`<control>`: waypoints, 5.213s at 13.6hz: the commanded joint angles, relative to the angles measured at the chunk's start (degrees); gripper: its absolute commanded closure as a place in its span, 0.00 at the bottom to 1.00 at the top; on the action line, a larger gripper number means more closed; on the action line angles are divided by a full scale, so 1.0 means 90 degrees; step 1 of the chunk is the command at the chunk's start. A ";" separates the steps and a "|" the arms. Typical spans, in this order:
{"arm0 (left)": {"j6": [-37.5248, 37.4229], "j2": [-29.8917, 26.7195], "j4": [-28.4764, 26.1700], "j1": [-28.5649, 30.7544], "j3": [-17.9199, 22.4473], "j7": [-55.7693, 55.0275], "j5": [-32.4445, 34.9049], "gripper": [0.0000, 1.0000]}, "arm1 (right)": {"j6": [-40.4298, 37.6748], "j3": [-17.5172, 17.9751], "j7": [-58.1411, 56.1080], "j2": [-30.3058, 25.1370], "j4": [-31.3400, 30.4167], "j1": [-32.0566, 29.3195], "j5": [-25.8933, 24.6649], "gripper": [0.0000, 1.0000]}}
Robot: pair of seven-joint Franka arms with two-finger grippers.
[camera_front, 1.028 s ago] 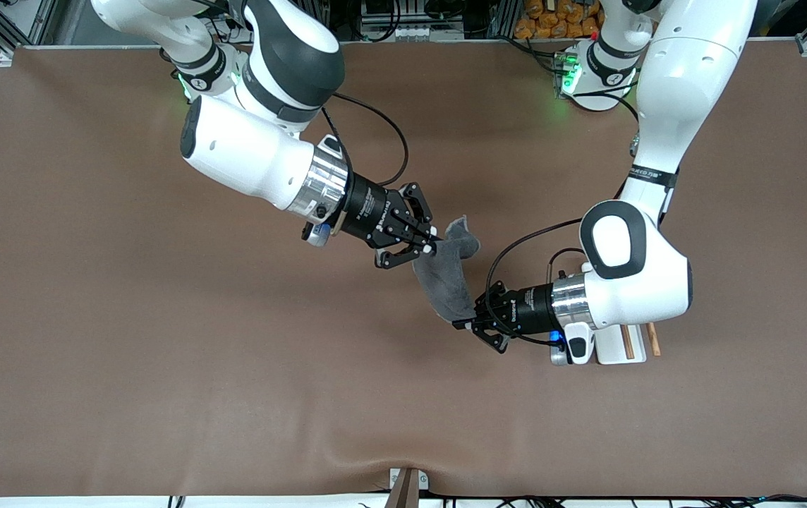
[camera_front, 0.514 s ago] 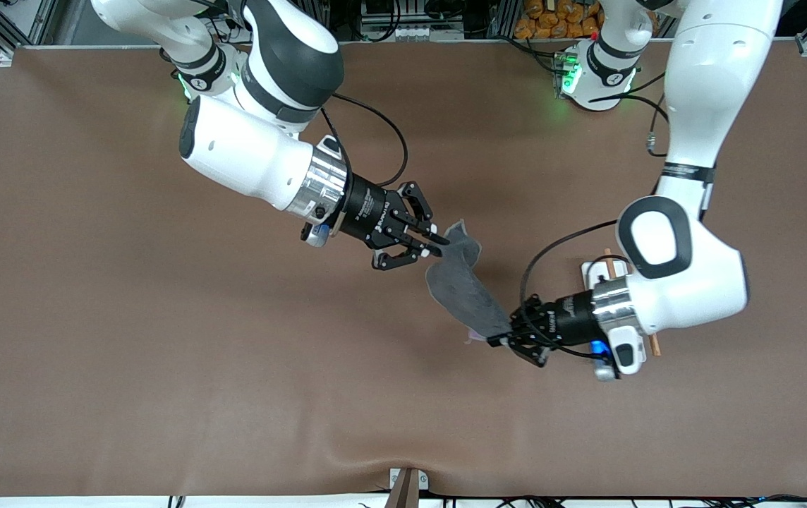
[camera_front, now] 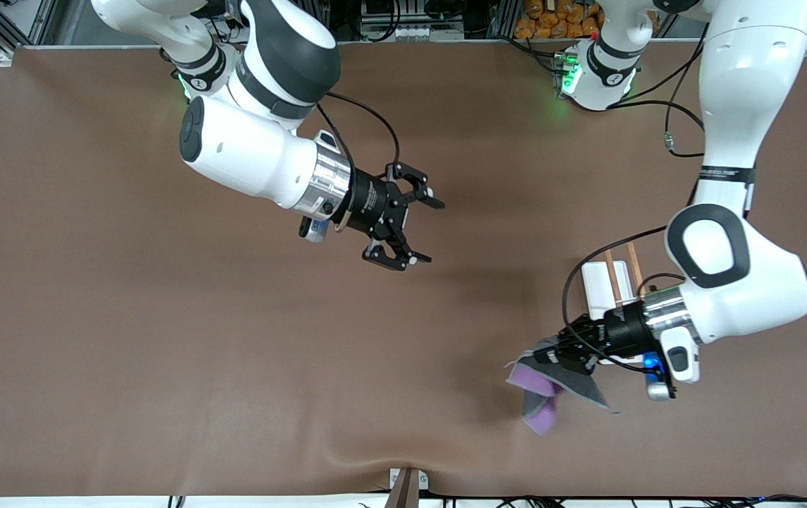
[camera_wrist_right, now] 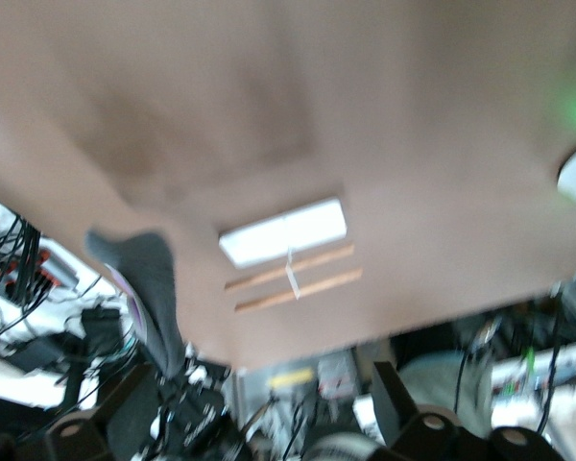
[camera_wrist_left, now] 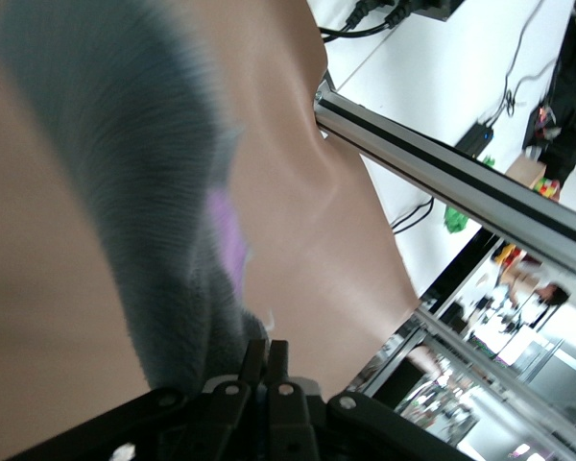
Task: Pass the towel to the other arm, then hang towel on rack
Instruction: 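Open the right gripper while the left gripper pulls the towel away, then carry the towel over the dowels while the right gripper withdraws, then lower the towel onto the dowels and open the left gripper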
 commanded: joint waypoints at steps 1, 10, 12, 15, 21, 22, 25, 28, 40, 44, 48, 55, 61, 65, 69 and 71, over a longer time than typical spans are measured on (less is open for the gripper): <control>-0.0633 -0.0156 -0.0171 0.0357 -0.0002 0.1066 0.0511 1.00 | -0.1074 0.0015 -0.0477 -0.0416 -0.0035 -0.0018 -0.1121 0.00; -0.1346 -0.0273 -0.0465 0.1011 -0.0002 0.2252 0.2057 1.00 | -0.4406 -0.0005 -0.4695 -0.1256 -0.0074 -0.1267 -0.1827 0.00; -0.1523 -0.0457 -0.0484 0.1061 0.0017 0.2233 0.2115 1.00 | -0.4904 -0.0005 -0.5544 -0.1403 -0.0074 -0.1502 -0.2324 0.00; -0.1640 -0.0799 -0.0523 0.1032 -0.0021 0.2155 0.3137 1.00 | -0.5442 -0.0005 -0.6987 -0.1608 -0.0132 -0.1658 -0.3309 0.00; -0.1963 -0.0927 -0.0718 0.1266 -0.0022 0.2340 0.3327 1.00 | -0.5620 -0.0015 -1.0416 -0.1833 -0.0269 -0.2721 -0.4113 0.00; -0.1953 -0.0898 -0.0718 0.1276 -0.0022 0.2340 0.3327 1.00 | -0.5571 -0.0005 -1.0982 -0.1862 -0.0356 -0.2994 -0.4181 0.00; -0.1944 -0.0849 -0.0709 0.1228 -0.0022 0.2292 0.3317 1.00 | -0.5328 -0.0005 -1.2176 -0.1911 -0.0512 -0.3532 -0.4397 0.00; -0.1944 -0.0878 -0.0699 0.1150 -0.0061 0.1921 0.3307 1.00 | -0.4412 -0.0005 -1.3579 -0.2378 -0.1389 -0.4176 -0.4397 0.00; -0.1943 -0.0898 -0.0914 0.1169 -0.0051 0.1109 0.3815 1.00 | -0.3403 0.0054 -1.3723 -0.3319 -0.2418 -0.4208 -0.4309 0.00; -0.1963 -0.0907 -0.0952 0.1412 -0.0031 0.1470 0.3815 1.00 | -0.3422 0.0054 -1.3722 -0.3231 -0.2165 -0.4071 -0.4407 0.00; -0.1983 -0.0878 -0.0992 0.1725 -0.0051 0.2007 0.3795 1.00 | -0.3432 0.0044 -1.3722 -0.3152 -0.2086 -0.4061 -0.4407 0.00; -0.1983 -0.0635 -0.1021 0.2232 -0.0061 0.2866 0.3513 1.00 | -0.3617 0.0044 -1.3497 -0.3035 -0.1861 -0.3905 -0.4514 0.00; -0.1973 -0.0312 -0.1011 0.2565 -0.0061 0.3413 0.3025 1.00 | -0.3618 0.0034 -1.3497 -0.3035 -0.1861 -0.3925 -0.4504 0.00; -0.1953 -0.0175 -0.0982 0.2594 -0.0051 0.3424 0.2965 0.01 | -0.3627 0.0034 -1.3497 -0.3035 -0.1861 -0.3944 -0.4504 0.00; -0.1973 -0.0253 -0.0982 0.2770 -0.0061 0.3444 0.2985 0.00 | -0.3647 0.0034 -1.3507 -0.3035 -0.1861 -0.3905 -0.4504 0.00; -0.1983 -0.0389 -0.0963 0.2770 -0.0061 0.3385 0.2985 0.00 | -0.3764 0.0044 -1.3508 -0.3035 -0.1851 -0.3905 -0.4494 0.00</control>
